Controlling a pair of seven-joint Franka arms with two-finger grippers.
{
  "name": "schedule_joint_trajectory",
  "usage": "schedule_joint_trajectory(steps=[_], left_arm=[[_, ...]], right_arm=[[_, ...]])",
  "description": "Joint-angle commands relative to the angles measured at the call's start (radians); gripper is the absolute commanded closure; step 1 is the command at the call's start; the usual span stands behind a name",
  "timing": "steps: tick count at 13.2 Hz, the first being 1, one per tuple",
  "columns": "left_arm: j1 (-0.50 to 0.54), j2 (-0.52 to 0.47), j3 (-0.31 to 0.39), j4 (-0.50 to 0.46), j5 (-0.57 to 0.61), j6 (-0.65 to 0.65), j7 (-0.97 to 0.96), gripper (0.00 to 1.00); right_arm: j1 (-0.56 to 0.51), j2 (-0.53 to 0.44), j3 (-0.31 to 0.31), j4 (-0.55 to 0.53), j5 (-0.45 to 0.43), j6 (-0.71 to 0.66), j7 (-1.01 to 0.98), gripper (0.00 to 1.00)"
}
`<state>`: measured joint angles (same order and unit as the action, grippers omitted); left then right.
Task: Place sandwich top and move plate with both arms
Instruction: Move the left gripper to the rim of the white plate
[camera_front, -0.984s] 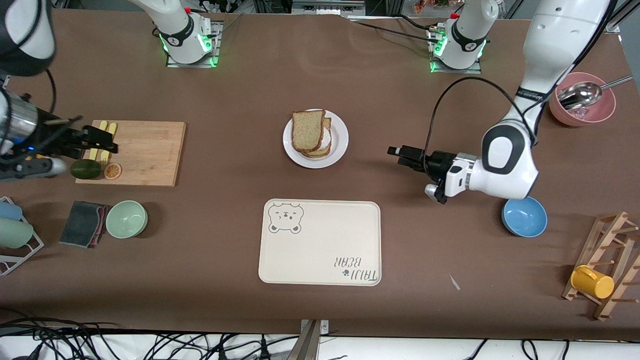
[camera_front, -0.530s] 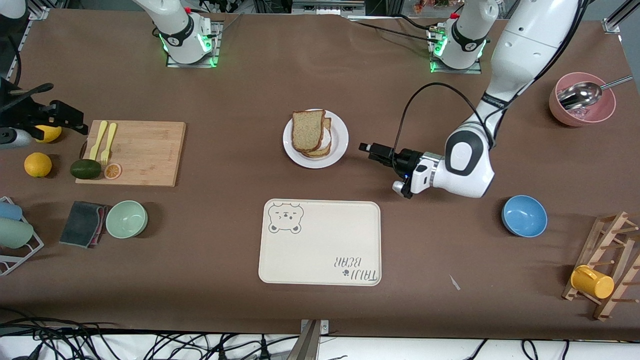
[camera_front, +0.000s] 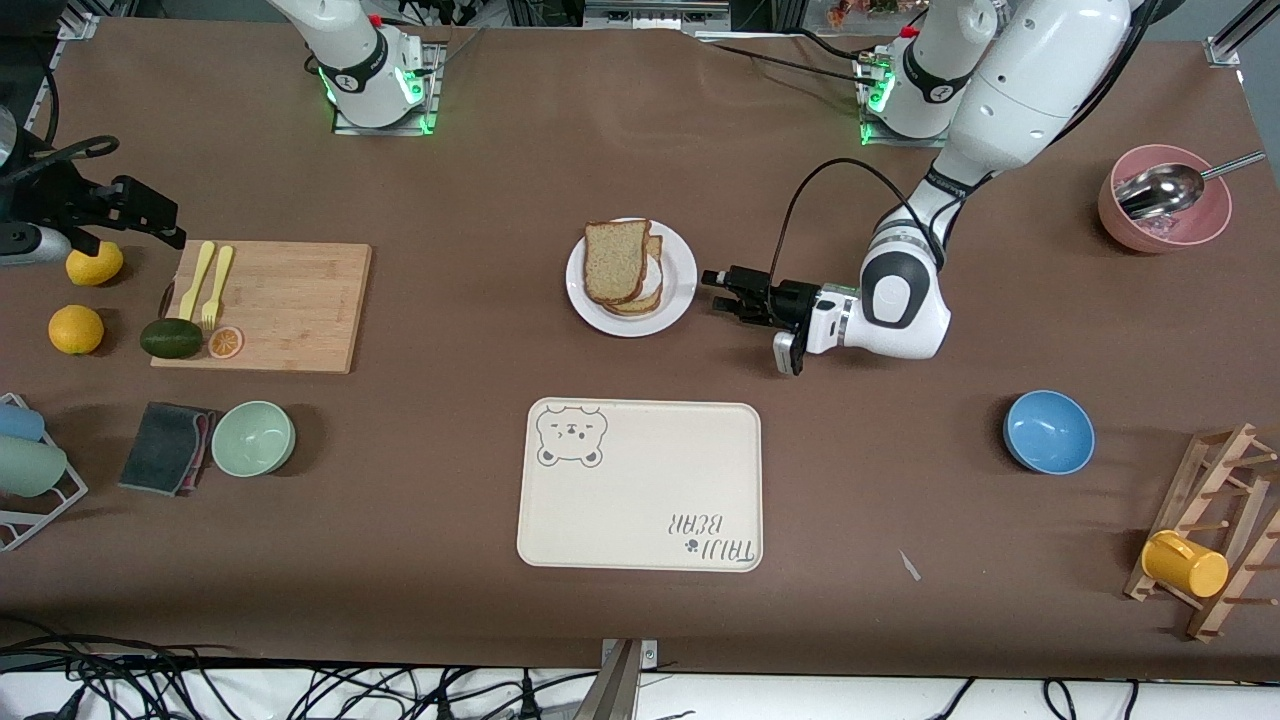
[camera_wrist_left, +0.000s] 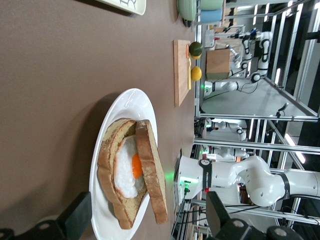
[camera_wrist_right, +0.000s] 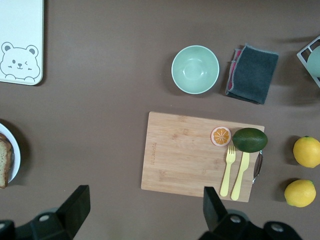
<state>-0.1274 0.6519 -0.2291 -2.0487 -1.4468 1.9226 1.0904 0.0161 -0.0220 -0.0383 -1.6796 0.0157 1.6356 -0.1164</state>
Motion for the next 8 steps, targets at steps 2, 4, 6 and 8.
schedule_joint_trajectory(steps=[2, 4, 6, 8], left_arm=[[-0.044, 0.014, -0.003, -0.021, -0.11, 0.019, 0.091, 0.0], [-0.04, 0.008, -0.001, -0.021, -0.101, 0.015, 0.028, 0.0], [-0.043, -0.018, 0.001, -0.021, -0.058, 0.021, -0.021, 0.0], [-0.037, -0.057, 0.002, -0.019, 0.017, 0.021, -0.108, 0.0]], right_arm=[[-0.027, -0.021, 0.028, -0.029, -0.002, 0.018, 0.015, 0.0], [-0.027, -0.018, 0.028, -0.028, 0.0, 0.018, 0.015, 0.0], [-0.027, -0.018, 0.025, -0.028, 0.0, 0.009, 0.015, 0.0], [-0.027, -0.018, 0.025, -0.028, 0.0, 0.007, 0.015, 0.0]])
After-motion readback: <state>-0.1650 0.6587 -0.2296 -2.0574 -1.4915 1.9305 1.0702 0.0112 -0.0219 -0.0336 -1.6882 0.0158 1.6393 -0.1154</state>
